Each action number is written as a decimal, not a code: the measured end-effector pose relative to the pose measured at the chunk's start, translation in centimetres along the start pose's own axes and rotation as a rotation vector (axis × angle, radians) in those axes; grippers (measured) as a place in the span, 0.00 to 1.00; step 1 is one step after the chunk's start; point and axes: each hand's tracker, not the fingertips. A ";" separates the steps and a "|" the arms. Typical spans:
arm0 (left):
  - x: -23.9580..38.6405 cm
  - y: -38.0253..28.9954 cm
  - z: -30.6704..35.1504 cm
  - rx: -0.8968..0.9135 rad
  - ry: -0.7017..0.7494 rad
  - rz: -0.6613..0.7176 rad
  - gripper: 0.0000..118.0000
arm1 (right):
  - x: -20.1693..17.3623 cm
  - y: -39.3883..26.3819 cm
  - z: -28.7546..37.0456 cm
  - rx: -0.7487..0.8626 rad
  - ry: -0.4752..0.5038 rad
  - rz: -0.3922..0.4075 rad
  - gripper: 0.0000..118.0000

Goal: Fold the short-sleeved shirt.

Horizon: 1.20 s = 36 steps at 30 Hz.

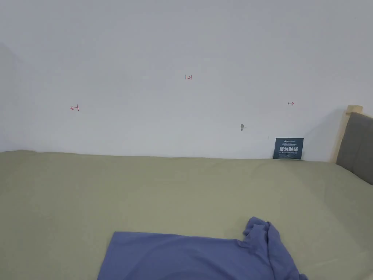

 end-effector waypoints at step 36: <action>10.0 22.9 -8.8 -0.014 0.078 -0.235 0.68 | -12.3 16.5 -3.3 0.123 0.049 0.297 0.00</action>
